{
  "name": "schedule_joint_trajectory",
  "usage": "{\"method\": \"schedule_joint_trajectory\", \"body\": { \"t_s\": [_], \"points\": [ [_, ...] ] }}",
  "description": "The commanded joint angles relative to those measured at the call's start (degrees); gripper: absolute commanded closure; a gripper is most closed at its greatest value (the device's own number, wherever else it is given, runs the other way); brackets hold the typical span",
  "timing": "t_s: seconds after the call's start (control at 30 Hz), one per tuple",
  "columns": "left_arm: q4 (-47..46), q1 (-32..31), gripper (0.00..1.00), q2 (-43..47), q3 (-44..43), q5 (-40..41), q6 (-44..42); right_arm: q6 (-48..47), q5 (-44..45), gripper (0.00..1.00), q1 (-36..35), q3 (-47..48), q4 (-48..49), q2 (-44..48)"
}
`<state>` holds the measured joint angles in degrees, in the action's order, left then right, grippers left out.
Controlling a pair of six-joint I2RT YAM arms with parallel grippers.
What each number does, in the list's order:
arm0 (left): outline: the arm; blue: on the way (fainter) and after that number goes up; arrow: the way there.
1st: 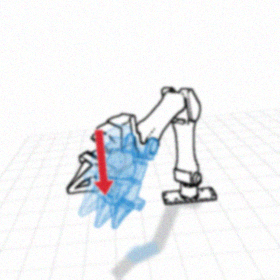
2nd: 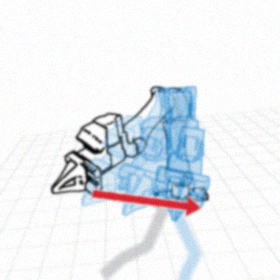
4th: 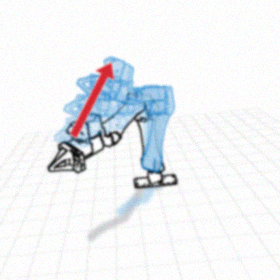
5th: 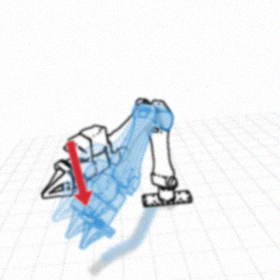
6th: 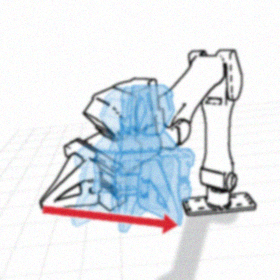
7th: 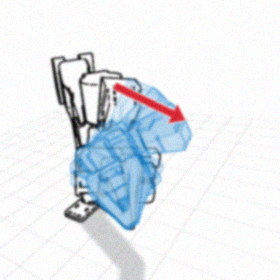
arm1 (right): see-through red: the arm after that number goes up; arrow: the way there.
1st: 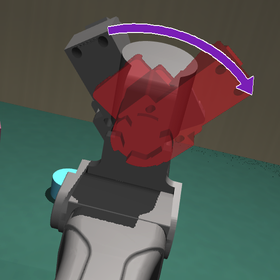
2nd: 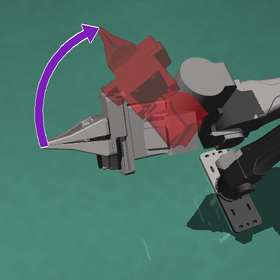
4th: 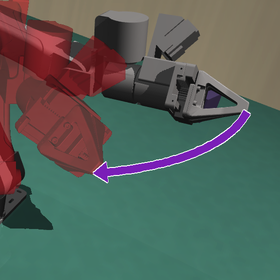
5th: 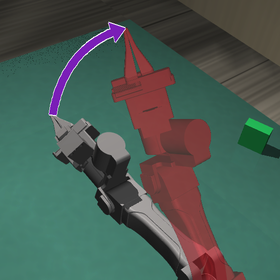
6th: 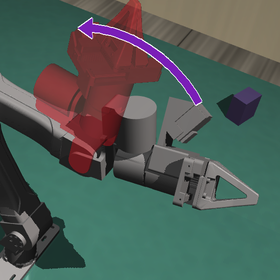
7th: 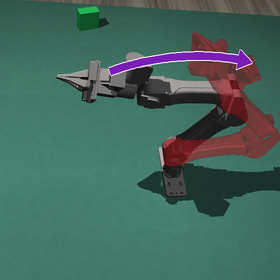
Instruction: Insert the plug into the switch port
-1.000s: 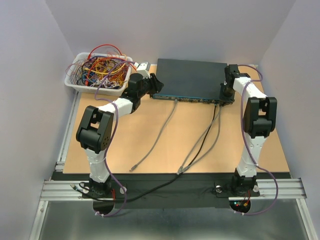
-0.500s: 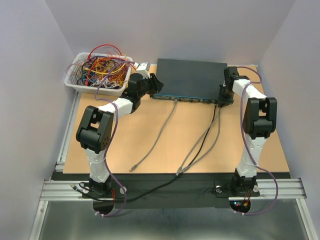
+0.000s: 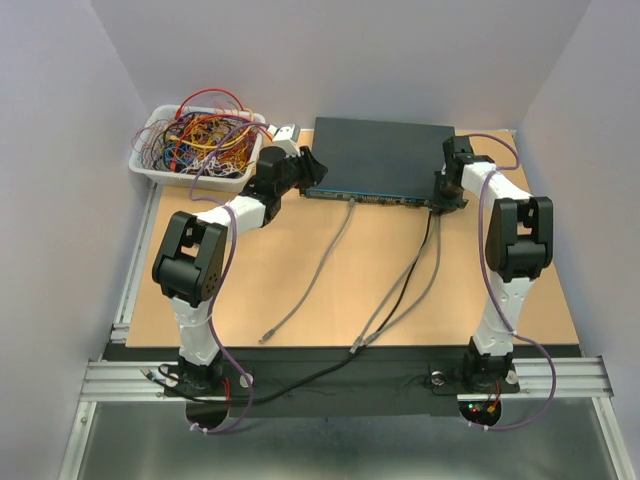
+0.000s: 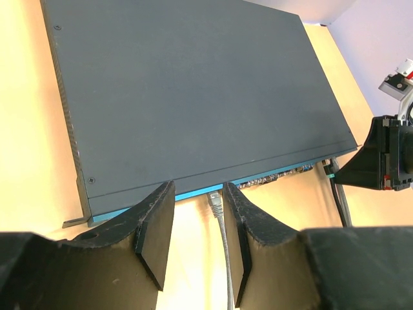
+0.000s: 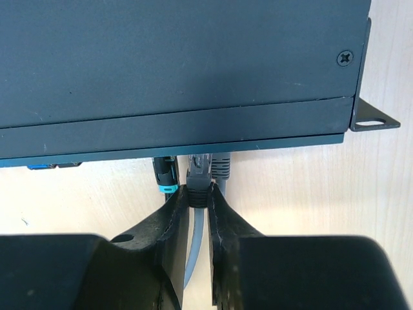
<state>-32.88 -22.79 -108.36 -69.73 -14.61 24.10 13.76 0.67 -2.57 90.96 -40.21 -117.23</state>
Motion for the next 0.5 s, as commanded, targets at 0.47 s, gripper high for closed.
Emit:
{"method": "schedule_joint_trajectory", "body": {
  "t_s": [0.47],
  "points": [
    [-1.4,-0.2,0.54,3.4,0.9,-0.2,-0.3,1.3,-2.6,0.99,1.0,-0.3,4.4,4.5]
  ]
}}
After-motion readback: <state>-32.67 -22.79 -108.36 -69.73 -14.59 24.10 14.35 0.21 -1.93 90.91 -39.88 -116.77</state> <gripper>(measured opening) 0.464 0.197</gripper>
